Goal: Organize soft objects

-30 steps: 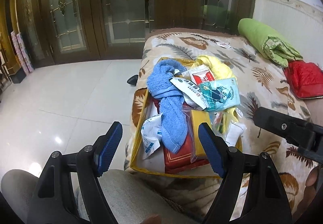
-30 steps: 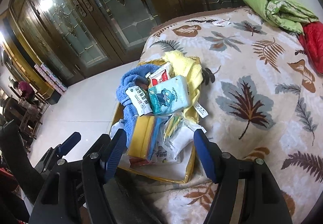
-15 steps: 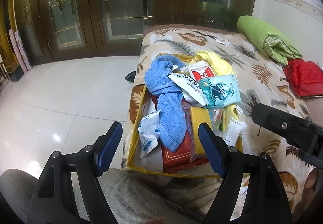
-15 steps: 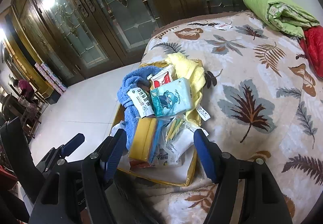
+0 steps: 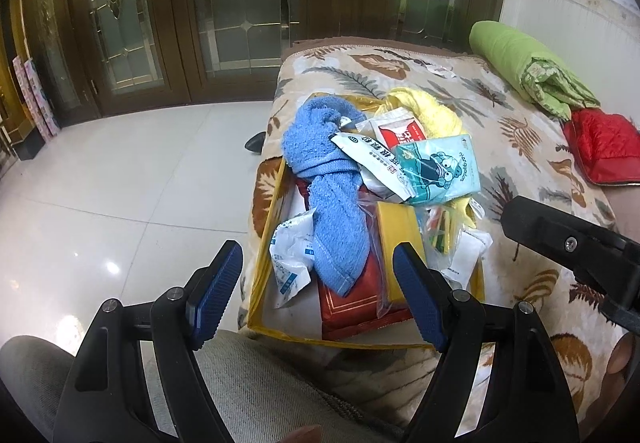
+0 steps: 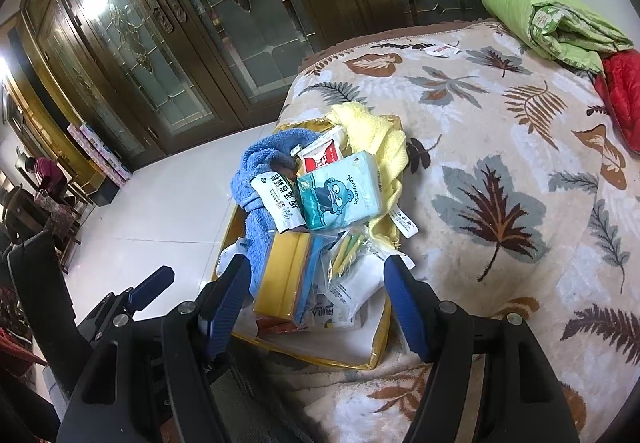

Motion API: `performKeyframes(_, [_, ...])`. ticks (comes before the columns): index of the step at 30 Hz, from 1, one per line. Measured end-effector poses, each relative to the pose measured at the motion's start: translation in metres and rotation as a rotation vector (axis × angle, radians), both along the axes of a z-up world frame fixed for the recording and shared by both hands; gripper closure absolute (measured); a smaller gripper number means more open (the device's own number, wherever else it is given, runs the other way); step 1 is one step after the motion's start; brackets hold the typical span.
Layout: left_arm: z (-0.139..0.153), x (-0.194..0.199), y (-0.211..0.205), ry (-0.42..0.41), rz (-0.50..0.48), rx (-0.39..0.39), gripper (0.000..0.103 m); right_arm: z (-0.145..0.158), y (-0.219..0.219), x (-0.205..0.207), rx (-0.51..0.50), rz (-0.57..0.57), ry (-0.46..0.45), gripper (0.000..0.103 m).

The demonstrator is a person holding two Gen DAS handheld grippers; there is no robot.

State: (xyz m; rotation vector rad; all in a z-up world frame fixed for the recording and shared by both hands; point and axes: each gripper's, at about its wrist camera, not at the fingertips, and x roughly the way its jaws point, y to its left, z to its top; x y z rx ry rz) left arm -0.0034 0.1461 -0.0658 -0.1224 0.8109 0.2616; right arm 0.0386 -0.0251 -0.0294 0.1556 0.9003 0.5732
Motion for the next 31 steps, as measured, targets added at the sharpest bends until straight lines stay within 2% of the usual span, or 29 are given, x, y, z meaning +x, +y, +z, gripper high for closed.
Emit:
performKeyframes(18, [-0.0021,-0.0019,0.0008,-0.006,0.011,0.005,0.024,0.0044,0.0031,-0.0029,-0.002,0.006,-0.019,0.034])
performKeyframes(31, [-0.0029,-0.0019,0.0035,-0.001,0.003,-0.021,0.024,0.0044,0.006,-0.0033,-0.003,0.014,-0.016,0.034])
